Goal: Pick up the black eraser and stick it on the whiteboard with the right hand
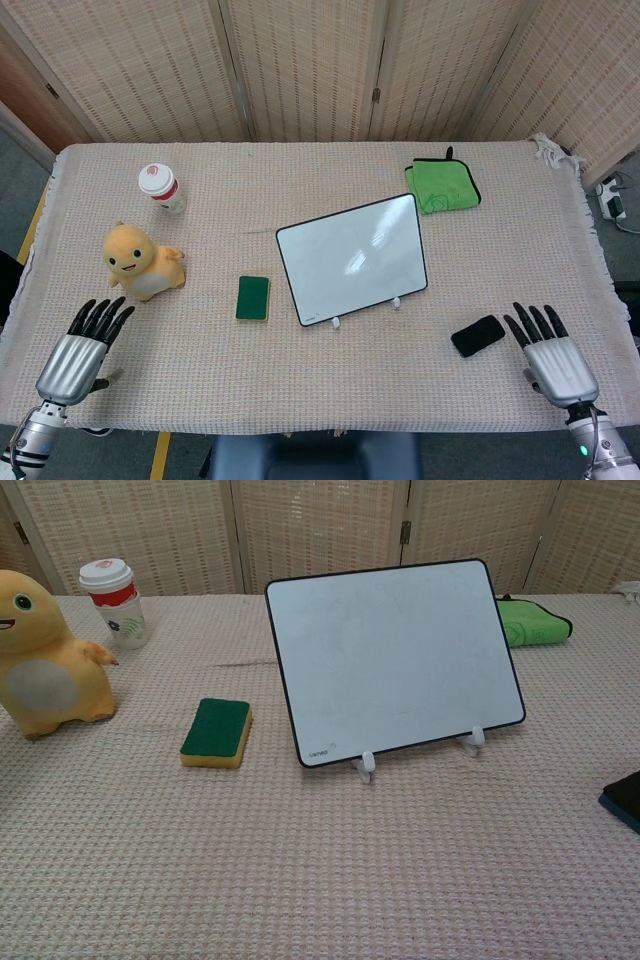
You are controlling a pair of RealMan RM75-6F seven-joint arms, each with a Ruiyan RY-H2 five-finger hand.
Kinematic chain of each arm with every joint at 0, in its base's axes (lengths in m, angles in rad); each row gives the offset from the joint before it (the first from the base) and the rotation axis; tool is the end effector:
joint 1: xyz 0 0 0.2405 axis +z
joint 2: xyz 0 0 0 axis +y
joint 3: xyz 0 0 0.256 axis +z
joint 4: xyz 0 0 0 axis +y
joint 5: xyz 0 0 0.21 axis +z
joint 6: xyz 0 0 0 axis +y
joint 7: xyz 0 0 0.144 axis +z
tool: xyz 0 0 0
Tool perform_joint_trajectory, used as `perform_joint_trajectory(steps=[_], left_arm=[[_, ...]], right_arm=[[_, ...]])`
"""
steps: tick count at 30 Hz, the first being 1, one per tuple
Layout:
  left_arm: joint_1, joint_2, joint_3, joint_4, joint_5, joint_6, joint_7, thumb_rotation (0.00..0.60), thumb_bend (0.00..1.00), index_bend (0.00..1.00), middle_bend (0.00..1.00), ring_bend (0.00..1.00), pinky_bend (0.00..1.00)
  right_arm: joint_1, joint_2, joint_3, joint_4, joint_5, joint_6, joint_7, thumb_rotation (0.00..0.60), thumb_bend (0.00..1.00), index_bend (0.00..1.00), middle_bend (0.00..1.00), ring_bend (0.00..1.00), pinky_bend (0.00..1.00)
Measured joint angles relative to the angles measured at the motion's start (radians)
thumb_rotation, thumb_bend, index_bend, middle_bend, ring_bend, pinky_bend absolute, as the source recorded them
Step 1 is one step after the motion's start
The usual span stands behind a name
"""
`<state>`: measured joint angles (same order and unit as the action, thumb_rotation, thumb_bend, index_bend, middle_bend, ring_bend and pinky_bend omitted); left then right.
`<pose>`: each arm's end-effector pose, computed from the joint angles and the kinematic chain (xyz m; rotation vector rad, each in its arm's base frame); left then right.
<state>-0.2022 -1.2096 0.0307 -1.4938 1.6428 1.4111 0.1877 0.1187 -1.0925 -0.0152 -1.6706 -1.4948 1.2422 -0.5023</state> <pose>-0.2968 0.1982 0.1118 -1.7193 -0.6773 -0.8038 -0.3146 -0.1704 0.1220 1.7479 -0.6944 0.4067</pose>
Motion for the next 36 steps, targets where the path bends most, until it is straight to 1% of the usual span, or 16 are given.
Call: perform_joint_trajectory(steps=[5, 8, 15, 21, 26, 36], left_arm=[[-0.003, -0.001, -0.001, 0.002, -0.007, -0.008, 0.004, 0.600, 0.18, 0.01, 0.06, 0.02, 0.00], [-0.001, 0.000, 0.000, 0.001, -0.005, -0.004, 0.002, 0.600, 0.18, 0.01, 0.06, 0.02, 0.00], [0.001, 0.002, 0.002, 0.001, 0.000, 0.004, -0.003, 0.600, 0.18, 0.01, 0.06, 0.02, 0.00], [0.002, 0.002, 0.001, 0.003, -0.002, 0.007, -0.006, 0.600, 0.18, 0.00, 0.05, 0.02, 0.00], [0.003, 0.001, 0.001, 0.002, -0.005, 0.006, -0.002, 0.600, 0.18, 0.00, 0.05, 0.02, 0.00], [0.008, 0.006, 0.001, 0.001, 0.000, 0.020, -0.016, 0.600, 0.18, 0.00, 0.05, 0.02, 0.00]], right_arm=[[0.029, -0.025, 0.016, -0.008, 0.074, -0.044, -0.107, 0.600, 0.32, 0.15, 0.00, 0.00, 0.00], [0.048, -0.049, 0.021, -0.004, 0.108, -0.070, -0.151, 0.600, 0.32, 0.19, 0.00, 0.00, 0.00], [0.097, -0.115, 0.030, 0.027, 0.201, -0.130, -0.247, 0.600, 0.32, 0.19, 0.00, 0.00, 0.00], [0.128, -0.145, 0.034, 0.049, 0.247, -0.155, -0.280, 0.600, 0.32, 0.19, 0.00, 0.00, 0.00], [0.151, -0.160, 0.036, 0.063, 0.275, -0.167, -0.284, 0.600, 0.32, 0.19, 0.00, 0.00, 0.00], [0.190, -0.184, 0.026, 0.075, 0.330, -0.189, -0.319, 0.600, 0.32, 0.19, 0.00, 0.00, 0.00]])
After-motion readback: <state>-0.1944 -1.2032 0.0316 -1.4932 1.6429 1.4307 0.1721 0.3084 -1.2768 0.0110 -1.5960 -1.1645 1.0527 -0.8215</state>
